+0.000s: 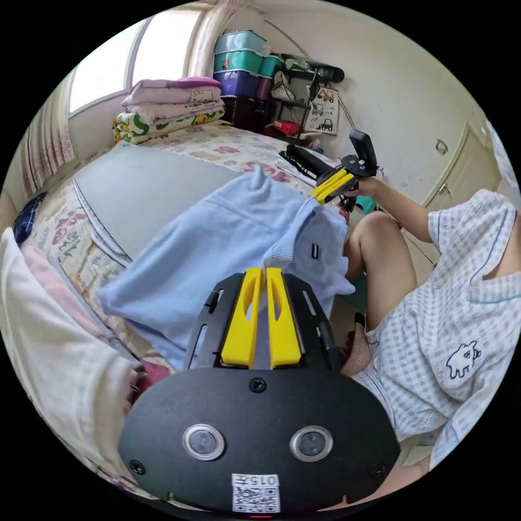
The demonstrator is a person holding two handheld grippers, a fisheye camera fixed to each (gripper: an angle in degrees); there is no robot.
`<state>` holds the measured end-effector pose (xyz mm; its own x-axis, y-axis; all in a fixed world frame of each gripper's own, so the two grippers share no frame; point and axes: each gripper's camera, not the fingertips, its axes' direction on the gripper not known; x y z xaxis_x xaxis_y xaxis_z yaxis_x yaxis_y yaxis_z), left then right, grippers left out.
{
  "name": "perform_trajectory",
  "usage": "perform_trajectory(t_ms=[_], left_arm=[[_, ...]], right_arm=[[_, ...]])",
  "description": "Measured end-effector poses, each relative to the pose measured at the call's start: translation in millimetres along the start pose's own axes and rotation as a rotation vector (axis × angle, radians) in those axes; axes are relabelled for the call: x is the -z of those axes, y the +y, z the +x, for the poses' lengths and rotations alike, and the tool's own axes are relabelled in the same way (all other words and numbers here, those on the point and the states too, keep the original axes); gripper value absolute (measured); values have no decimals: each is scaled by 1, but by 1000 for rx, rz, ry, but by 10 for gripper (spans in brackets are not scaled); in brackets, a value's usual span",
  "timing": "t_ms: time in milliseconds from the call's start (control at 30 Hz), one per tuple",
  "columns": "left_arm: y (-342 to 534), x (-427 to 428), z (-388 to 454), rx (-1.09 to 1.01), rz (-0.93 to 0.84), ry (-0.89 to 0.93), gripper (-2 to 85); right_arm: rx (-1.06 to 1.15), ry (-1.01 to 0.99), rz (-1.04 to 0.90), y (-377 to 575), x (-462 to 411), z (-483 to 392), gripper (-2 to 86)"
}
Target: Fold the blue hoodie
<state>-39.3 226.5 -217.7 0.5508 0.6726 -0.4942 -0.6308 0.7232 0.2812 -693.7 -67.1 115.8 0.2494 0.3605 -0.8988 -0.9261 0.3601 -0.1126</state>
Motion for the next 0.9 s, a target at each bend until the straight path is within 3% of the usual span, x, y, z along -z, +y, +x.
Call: perform_trajectory(t_ms=[67,133,233,300,400,467,600,733,900], left_arm=[[-59,23,-38,48,106,-163,17],[-130,51,-95,307,314,-372,26],[-159,72,-121,555,466,-368,71],[-152,75,-105,456,510,-238,82],[-94,64,-58,280,471,-123,78],[-42,49,-32,232,410,-61,75],[73,7,17,298,277,55,81],[130,-21,70,351,186,177,81],[131,-38,134,239,150,215,91]], right_arm=[[-61,174,77,-65,18,34,29],[-240,381,235,-155,40,79,42],[-394,322,411,-211,59,98,58],[-323,152,421,-215,54,87,77],[-182,-79,333,-170,20,52,98],[-184,-125,245,-121,-14,34,101],[-451,-167,21,-7,-82,16,122],[-665,-239,59,63,-84,-1,122],[-721,-357,142,88,-85,-11,100]])
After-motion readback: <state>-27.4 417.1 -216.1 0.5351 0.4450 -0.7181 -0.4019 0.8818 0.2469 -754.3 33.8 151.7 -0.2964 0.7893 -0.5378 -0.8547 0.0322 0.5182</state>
